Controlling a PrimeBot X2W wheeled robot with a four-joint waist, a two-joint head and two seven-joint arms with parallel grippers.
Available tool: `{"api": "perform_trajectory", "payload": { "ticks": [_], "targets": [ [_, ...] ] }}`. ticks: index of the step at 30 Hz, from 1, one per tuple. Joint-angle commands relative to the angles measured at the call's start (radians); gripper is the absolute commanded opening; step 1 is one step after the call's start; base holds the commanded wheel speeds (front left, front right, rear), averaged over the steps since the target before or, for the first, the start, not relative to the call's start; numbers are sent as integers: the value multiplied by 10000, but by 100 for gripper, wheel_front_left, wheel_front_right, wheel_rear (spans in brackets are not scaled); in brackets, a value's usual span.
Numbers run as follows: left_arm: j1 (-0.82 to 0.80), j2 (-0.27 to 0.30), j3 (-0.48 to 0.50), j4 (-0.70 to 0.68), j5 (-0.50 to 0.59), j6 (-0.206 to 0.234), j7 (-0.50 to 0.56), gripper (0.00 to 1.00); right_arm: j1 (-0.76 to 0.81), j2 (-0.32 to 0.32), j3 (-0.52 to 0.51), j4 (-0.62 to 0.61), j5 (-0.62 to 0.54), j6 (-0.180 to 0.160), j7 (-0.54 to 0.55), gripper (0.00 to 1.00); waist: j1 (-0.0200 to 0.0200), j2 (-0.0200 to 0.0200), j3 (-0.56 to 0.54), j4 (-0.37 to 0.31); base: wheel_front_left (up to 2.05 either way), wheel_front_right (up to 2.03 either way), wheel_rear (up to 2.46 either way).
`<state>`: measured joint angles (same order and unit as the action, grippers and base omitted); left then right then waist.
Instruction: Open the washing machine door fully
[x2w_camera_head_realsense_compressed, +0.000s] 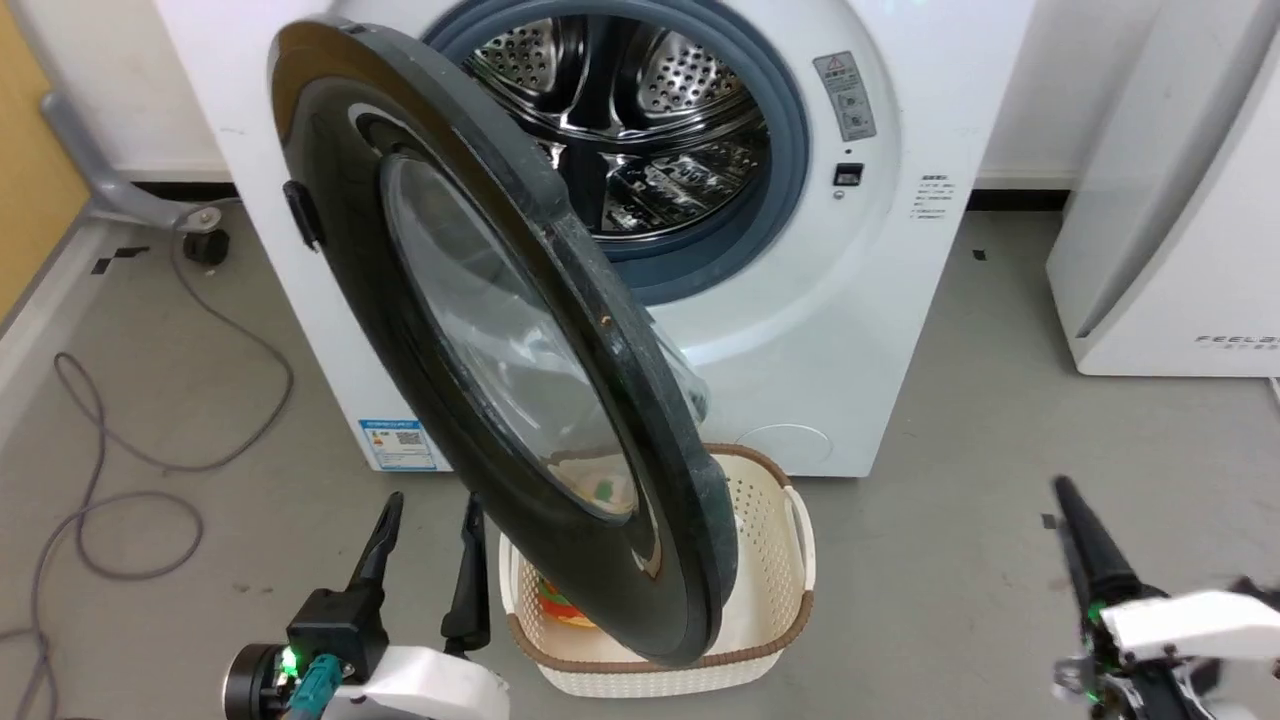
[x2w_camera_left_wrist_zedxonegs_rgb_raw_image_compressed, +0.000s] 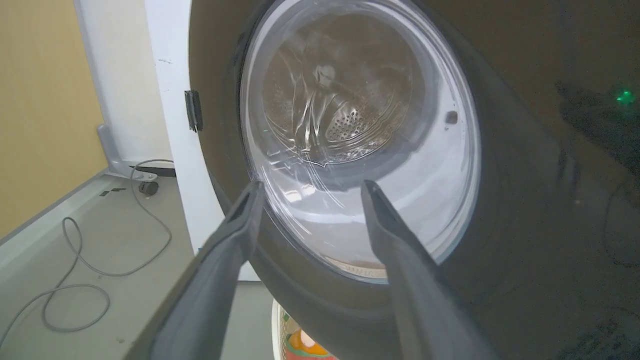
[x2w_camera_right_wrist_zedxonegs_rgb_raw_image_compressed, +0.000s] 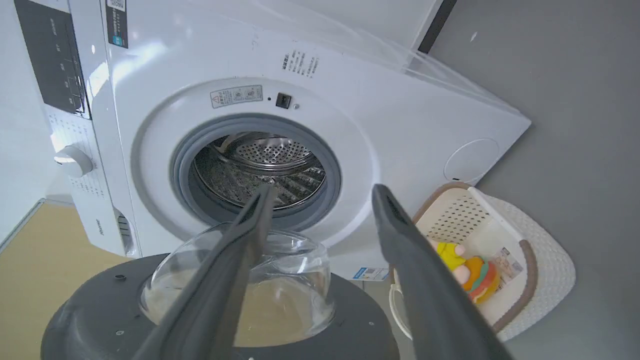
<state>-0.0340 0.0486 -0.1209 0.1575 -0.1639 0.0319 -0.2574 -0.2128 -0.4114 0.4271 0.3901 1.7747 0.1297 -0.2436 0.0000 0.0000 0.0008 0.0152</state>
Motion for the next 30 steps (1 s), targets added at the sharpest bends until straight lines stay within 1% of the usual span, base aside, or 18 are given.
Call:
{"api": "perform_trajectory", "payload": {
  "ticks": [1,3,6,7,11,14,17,19,22,26,28,30],
  "targets": [
    [192,16,52,32,66,-24,-44,100,187,105,-227,81,-190,10,-98,100,0,0,-26,-49,0,0,0],
    [220,16,127,79,78,-39,-44,100,353,204,-834,332,-902,10,-165,100,0,0,-49,-106,0,0,0],
    [277,16,207,94,77,-35,-44,100,536,578,-2430,628,-3190,10,-175,100,0,0,-88,-176,0,0,0],
    [304,16,235,96,69,-27,-44,100,715,988,-3385,449,-5057,10,-177,100,0,0,-105,-195,0,0,0],
    [305,16,258,109,67,-26,-44,100,1173,2023,-5020,-518,-8729,10,-179,100,0,0,-113,-204,0,0,0],
    [280,16,258,133,83,-40,-44,100,1527,2760,-5682,-1475,-11165,10,-180,100,0,0,-111,-189,0,0,0],
    [267,16,267,171,109,-59,-44,100,1920,3165,-5871,-2386,-13334,10,-180,100,0,0,-125,-164,0,0,0],
    [266,16,276,188,121,-65,-44,100,2228,3327,-5788,-2897,-14552,10,-179,100,0,0,-136,-157,0,0,0],
    [275,16,286,210,143,-72,-44,100,2707,3487,-5582,-3498,-15923,10,36,100,0,0,-150,-160,0,0,0],
    [310,16,301,248,180,-90,-44,100,3310,3574,-5282,-3837,-17033,10,360,100,0,0,-188,-181,0,0,0],
    [325,16,309,267,192,-110,-44,100,3553,3591,-5143,-3830,-17326,10,447,100,0,0,-207,-195,0,0,0],
    [338,16,325,286,212,-138,-44,100,3706,3601,-5014,-3773,-17376,10,523,100,0,0,-226,-218,0,0,0]
  ]
}}
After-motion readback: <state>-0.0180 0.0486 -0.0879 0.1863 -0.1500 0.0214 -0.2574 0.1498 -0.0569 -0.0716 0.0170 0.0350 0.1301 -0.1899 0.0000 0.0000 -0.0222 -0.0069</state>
